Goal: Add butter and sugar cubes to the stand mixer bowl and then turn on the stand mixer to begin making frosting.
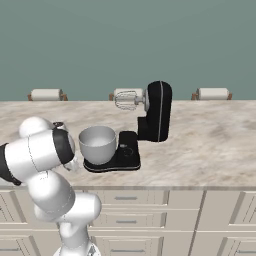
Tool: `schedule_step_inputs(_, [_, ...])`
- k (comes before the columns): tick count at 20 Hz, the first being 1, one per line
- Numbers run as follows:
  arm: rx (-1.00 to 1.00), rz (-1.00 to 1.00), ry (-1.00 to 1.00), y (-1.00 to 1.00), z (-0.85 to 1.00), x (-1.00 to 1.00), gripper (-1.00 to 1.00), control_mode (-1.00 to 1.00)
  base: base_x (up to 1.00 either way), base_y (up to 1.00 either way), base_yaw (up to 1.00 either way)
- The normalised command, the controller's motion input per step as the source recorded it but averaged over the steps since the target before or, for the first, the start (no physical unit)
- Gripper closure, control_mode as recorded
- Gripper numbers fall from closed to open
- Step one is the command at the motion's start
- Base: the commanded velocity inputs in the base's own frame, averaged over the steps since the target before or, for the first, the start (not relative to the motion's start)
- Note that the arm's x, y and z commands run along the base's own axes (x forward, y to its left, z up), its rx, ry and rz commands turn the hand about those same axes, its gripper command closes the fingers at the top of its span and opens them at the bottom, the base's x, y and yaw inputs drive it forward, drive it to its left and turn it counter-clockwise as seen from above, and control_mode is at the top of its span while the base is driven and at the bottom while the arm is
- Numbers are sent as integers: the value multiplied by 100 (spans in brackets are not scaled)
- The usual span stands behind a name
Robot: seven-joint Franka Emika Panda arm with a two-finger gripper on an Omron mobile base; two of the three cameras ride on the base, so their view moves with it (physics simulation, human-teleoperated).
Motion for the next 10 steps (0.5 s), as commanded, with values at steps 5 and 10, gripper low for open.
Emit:
schedule_step_inputs(5, [-3, 0, -12, 1, 28, 1, 100, -100, 0, 0, 0])
schedule_step_inputs(10, [-8, 0, -12, -11, 75, -9, 100, -100, 0, 0, 0])
